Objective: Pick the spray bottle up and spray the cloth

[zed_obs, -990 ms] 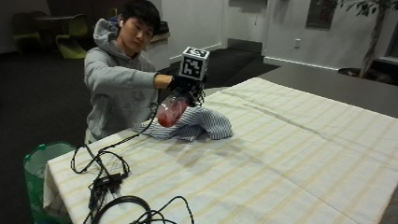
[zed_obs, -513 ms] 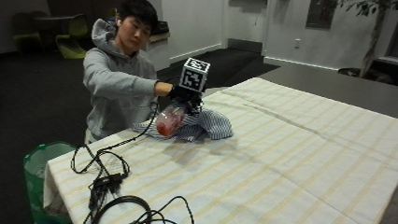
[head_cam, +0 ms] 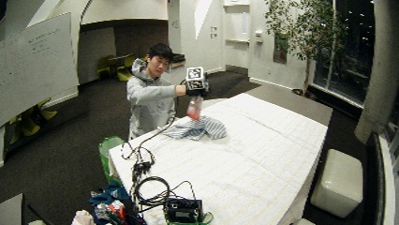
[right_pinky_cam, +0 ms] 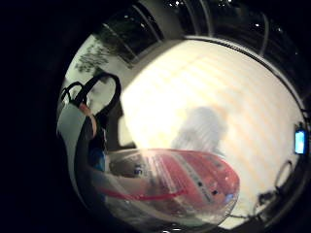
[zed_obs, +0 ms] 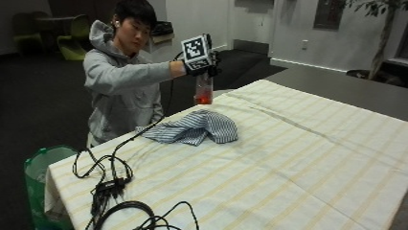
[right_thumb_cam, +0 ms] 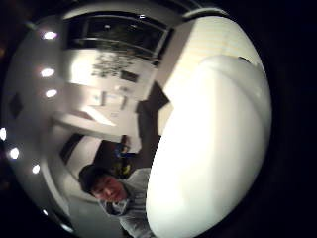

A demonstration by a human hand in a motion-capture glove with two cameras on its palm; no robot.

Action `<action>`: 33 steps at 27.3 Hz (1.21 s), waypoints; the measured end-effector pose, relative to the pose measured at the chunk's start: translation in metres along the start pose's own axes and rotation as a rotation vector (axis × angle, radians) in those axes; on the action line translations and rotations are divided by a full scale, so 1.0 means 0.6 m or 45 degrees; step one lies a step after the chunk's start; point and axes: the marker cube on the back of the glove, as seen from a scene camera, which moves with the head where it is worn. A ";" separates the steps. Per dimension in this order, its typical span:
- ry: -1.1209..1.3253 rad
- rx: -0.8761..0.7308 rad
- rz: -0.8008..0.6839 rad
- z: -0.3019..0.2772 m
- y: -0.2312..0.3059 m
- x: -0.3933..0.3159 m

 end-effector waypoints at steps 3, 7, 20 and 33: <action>-0.353 0.025 -0.101 0.041 -0.009 -0.027; -0.498 0.259 -0.106 0.119 -0.056 -0.009; -0.363 -0.118 -0.009 0.357 -0.070 0.120; -0.364 -0.313 -0.033 0.229 0.048 0.114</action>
